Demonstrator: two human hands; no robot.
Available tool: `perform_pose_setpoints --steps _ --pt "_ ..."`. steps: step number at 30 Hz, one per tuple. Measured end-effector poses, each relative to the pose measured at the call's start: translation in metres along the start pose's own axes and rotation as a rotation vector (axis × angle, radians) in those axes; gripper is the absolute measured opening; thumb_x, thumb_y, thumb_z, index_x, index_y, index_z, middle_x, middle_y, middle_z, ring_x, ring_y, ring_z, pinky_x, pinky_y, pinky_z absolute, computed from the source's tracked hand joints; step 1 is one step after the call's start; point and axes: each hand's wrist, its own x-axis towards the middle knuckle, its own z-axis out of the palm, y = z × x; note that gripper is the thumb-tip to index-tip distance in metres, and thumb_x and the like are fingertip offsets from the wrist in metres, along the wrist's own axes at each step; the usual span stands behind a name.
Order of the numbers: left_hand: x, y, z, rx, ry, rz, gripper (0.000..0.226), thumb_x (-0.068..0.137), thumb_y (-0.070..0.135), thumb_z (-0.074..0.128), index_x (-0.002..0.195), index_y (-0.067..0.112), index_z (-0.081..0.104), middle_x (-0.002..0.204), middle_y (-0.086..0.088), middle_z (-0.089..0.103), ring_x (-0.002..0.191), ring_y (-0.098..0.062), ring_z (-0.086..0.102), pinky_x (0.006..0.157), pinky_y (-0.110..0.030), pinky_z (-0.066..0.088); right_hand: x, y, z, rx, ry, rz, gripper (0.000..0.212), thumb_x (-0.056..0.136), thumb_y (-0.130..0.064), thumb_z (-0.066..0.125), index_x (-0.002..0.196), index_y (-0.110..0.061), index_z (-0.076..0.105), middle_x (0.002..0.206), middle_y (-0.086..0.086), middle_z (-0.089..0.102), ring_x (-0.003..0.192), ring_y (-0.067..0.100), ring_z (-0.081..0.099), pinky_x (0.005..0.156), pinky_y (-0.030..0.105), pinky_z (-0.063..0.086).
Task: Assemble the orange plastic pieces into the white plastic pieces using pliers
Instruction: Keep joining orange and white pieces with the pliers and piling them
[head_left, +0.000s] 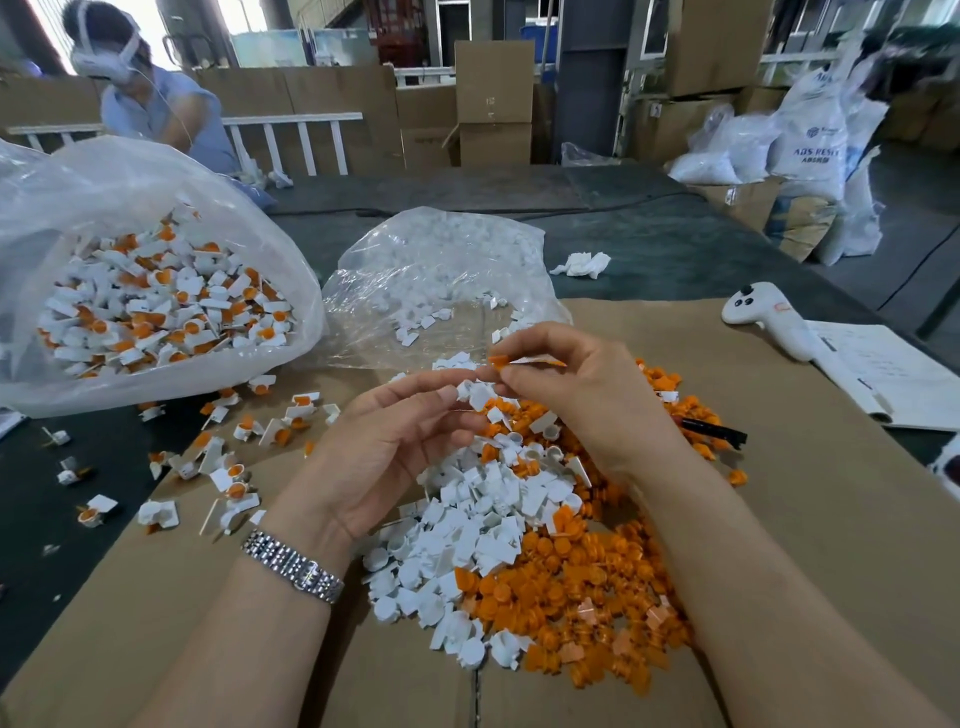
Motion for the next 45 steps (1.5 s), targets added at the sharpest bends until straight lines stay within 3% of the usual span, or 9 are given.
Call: perform_pose_setpoints --steps 2,5,9,18,23,28,35,39,45 --pt "0.000 0.000 0.000 -0.018 0.001 0.001 0.029 0.083 0.008 0.071 0.111 0.000 0.078 0.094 -0.023 0.075 0.082 -0.023 0.076 0.068 -0.023 0.061 0.000 0.000 0.000 0.049 0.002 0.010 0.012 0.093 -0.006 0.066 0.100 -0.014 0.071 0.096 -0.001 0.078 0.090 0.015 0.075 0.082 0.027 0.059" --pt "0.000 -0.001 0.001 -0.015 -0.005 0.004 0.028 0.083 0.007 0.071 0.110 0.000 0.078 0.095 -0.023 0.076 0.084 -0.023 0.077 0.069 -0.023 0.061 0.001 0.001 0.002 -0.010 0.026 -0.002 0.013 0.091 -0.006 0.067 0.097 -0.017 0.071 0.092 -0.004 0.077 0.089 0.032 0.071 0.082 0.040 0.060" --pt "0.000 -0.004 0.005 -0.018 0.026 0.000 0.018 0.082 0.003 0.071 0.096 0.005 0.082 0.090 -0.022 0.077 0.080 -0.023 0.078 0.066 -0.023 0.061 0.000 0.004 0.014 -0.226 0.006 -0.107 0.013 0.089 -0.009 0.071 0.095 -0.020 0.074 0.092 -0.010 0.071 0.076 -0.003 0.065 0.066 0.013 0.047" --pt "0.001 -0.004 0.006 -0.035 0.029 -0.014 0.022 0.079 0.006 0.071 0.098 0.002 0.082 0.083 -0.020 0.075 0.076 -0.023 0.076 0.065 -0.024 0.061 0.000 0.004 0.015 -0.328 0.046 -0.195 0.010 0.090 -0.010 0.070 0.096 -0.015 0.076 0.100 -0.006 0.066 0.089 0.006 0.066 0.083 0.021 0.055" --pt "0.000 -0.003 0.006 -0.069 -0.026 -0.072 0.023 0.085 0.013 0.065 0.100 0.005 0.081 0.088 -0.014 0.073 0.072 -0.017 0.070 0.061 -0.022 0.059 -0.001 -0.003 0.002 -0.001 0.012 -0.098 0.007 0.090 -0.015 0.074 0.096 -0.017 0.076 0.090 -0.001 0.074 0.085 0.010 0.070 0.078 0.018 0.055" --pt "0.002 -0.003 0.004 -0.082 -0.019 -0.099 0.020 0.091 0.015 0.062 0.095 0.005 0.079 0.078 -0.009 0.065 0.064 -0.014 0.062 0.054 -0.021 0.054 -0.001 0.002 0.010 -0.175 -0.078 -0.116 0.004 0.091 -0.017 0.073 0.095 -0.017 0.074 0.086 -0.003 0.073 0.079 0.009 0.067 0.074 0.020 0.054" --pt "0.001 -0.005 0.003 -0.044 -0.002 -0.020 0.017 0.094 0.018 0.063 0.104 0.006 0.070 0.080 -0.011 0.067 0.063 -0.015 0.063 0.053 -0.021 0.053 -0.001 0.005 0.017 -0.183 -0.016 -0.124 0.003 0.091 -0.020 0.074 0.093 -0.019 0.075 0.082 -0.006 0.071 0.073 0.003 0.062 0.068 0.018 0.050" --pt "0.000 -0.001 0.002 -0.004 -0.064 0.042 0.025 0.092 0.012 0.063 0.110 0.000 0.075 0.095 -0.018 0.073 0.075 -0.021 0.071 0.062 -0.024 0.058 -0.001 0.006 0.016 -0.203 0.014 -0.110 0.006 0.093 -0.023 0.072 0.094 -0.018 0.072 0.083 -0.005 0.069 0.070 -0.001 0.057 0.065 0.014 0.045" --pt "-0.003 -0.003 0.001 0.100 -0.038 0.151 0.020 0.085 0.007 0.068 0.101 0.012 0.079 0.095 -0.024 0.075 0.079 -0.027 0.075 0.069 -0.027 0.061 -0.002 0.005 0.014 -0.233 0.004 -0.117 0.005 0.093 -0.021 0.071 0.093 -0.015 0.072 0.081 -0.002 0.070 0.067 -0.001 0.057 0.062 0.014 0.045"
